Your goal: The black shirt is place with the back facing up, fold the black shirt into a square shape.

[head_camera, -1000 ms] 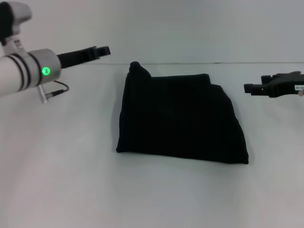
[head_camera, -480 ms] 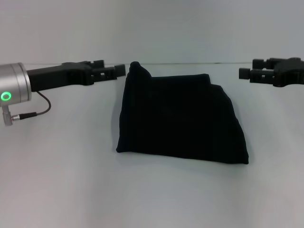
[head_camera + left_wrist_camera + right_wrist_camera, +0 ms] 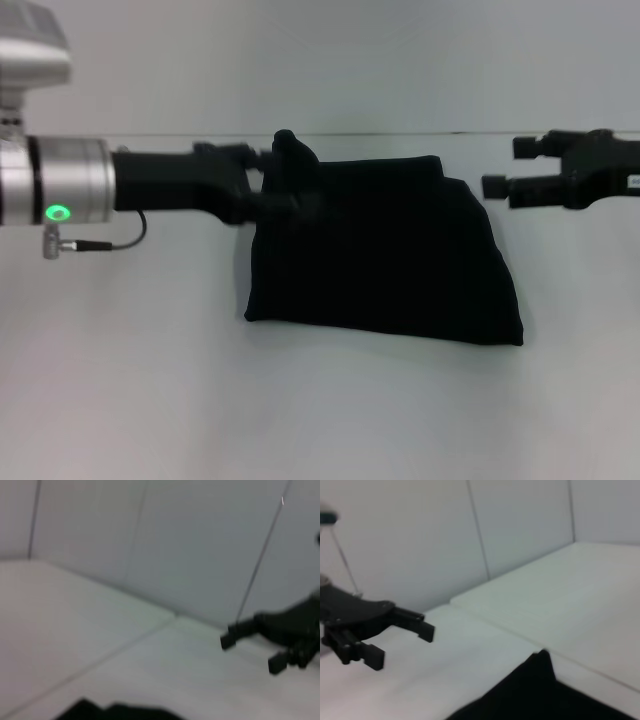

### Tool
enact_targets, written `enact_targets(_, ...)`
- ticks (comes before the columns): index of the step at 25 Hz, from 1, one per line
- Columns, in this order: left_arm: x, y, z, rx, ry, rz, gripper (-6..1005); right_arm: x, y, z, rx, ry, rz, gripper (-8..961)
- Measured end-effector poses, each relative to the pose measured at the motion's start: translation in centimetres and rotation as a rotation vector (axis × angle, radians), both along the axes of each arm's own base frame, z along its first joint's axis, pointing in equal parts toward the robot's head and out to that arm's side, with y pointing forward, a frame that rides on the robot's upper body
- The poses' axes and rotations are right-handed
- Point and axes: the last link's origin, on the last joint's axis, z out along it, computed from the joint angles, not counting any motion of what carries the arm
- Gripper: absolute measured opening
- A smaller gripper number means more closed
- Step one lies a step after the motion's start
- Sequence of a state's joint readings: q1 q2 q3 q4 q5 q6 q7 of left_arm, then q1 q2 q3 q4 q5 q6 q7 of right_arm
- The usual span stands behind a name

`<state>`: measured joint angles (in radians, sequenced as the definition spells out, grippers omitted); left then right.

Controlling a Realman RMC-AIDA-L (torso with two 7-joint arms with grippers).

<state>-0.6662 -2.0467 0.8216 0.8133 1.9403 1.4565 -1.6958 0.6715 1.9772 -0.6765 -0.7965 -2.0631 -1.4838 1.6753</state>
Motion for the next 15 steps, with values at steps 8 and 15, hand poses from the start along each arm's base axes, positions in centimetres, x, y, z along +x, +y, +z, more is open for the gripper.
enact_targets(8,0.4,0.2,-2.0,-0.052,0.115,-0.022,949,-0.3,0.4,-1.4,-0.055,-0.103,-0.026,933)
enact_targets(15,0.2,0.1,-2.5,-0.076,0.147,0.008,950,0.0,0.6,-2.0,-0.073,-0.163,-0.041,932)
